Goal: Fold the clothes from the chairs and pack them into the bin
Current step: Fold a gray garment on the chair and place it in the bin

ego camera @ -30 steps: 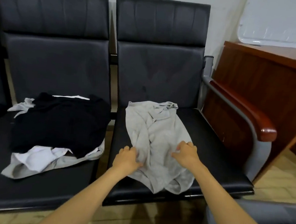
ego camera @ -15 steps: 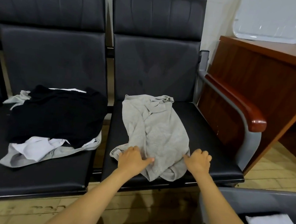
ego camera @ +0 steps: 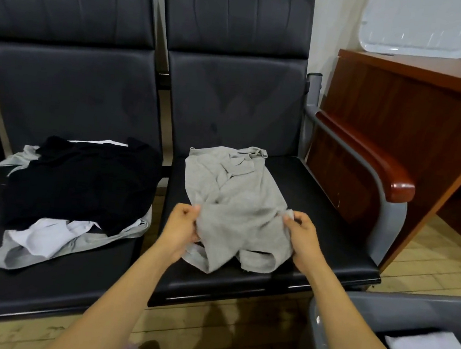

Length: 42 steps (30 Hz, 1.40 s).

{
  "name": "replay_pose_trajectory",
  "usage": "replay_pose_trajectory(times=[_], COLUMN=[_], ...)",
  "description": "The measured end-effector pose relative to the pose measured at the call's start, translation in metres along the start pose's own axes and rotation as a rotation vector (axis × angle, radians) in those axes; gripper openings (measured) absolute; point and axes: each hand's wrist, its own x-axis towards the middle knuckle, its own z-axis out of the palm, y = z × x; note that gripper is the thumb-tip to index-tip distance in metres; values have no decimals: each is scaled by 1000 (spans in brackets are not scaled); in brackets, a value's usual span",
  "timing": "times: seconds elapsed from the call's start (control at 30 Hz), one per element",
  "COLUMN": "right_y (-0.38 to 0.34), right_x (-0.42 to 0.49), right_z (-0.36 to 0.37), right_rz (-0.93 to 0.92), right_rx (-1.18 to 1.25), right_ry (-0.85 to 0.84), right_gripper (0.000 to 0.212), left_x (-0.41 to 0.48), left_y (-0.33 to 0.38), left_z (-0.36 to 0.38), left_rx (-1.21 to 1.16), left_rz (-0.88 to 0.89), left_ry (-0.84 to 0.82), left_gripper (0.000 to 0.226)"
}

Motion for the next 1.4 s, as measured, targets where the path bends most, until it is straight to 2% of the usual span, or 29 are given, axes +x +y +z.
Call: replay_pose_trajectory(times=[0.07, 0.13, 0.17, 0.23, 0.3, 0.37, 0.4, 0.5, 0.57, 0.63, 0.7, 0.8, 0.9, 0.97, 1.03, 1.1, 1.17, 1.2, 1.27, 1.33, 1.4], right_y=[-13, -20, -17, -4, 13, 26, 29, 28, 28, 29, 31, 37, 43, 39, 29, 17, 5, -1, -11, -14, -12], right_x=[-4, -4, -2, 3, 6, 6, 4, -7, -12, -17, -22, -29, -31, -35, -39, -41, -42, -43, -47, -47, -50], right_z=[-5, -13, -15, -12, -4, 4, 9, 24, 35, 44, 51, 64, 73, 71, 65, 53, 36, 27, 9, -7, -18], right_rz=[-52, -135, -163, -142, -92, -104, -131, -293, -410, -466, -520, -648, -755, -707, -568, -486, -448, -415, -303, -196, -127], right_rx=[212, 321, 296, 78, -265, -640, -743, -745, -768, -825, -925, -1090, -1147, -1003, -768, -561, -381, -309, -247, -379, -595], right_ry=[-52, -82, -93, -107, -146, -248, -302, -358, -416, -536, -660, -780, -778, -772, -688, -520, -348, -277, -201, -208, -293], right_gripper=[17, 24, 25, 19, 8, 20, 27, 29, 27, 30, 39, 48, 30, 20, 18, 20, 23, 25, 28, 32, 33], left_x=[8, 18, 22, 27, 21, 11, 8, -1, -5, -7, -6, -10, -15, -16, -21, -29, -39, -44, -54, -64, -76], left_y=[12, 18, 17, 5, -4, -5, -6, -10, -13, -16, -17, -11, -4, -1, 1, -1, -2, -1, 9, 24, 38], left_z=[-10, -29, -38, -54, -56, -51, -49, -47, -51, -54, -55, -55, -57, -62, -67, -73, -76, -77, -79, -77, -75], left_rx=[-365, -605, -670, -721, -611, -262, -112, 171, 308, 314, 233, 99, 108, 175, 389, 636, 736, 706, 435, 63, -158], left_rz=[-1, -7, -21, -124, -261, -291, -258, -204, -219, -195, -116, -13, -6, -60, -82, -73, -60, -60, -74, -32, 46], left_ry=[128, 266, 276, 202, 61, -44, -55, -40, -95, -107, -49, -9, -179, -235, -210, -194, -137, -97, -47, -66, -115], left_gripper=[21, 19, 23, 36, 36, 26, 24, 21, 21, 31, 39, 40, 40, 64, 92, 85, 74, 72, 64, 52, 41])
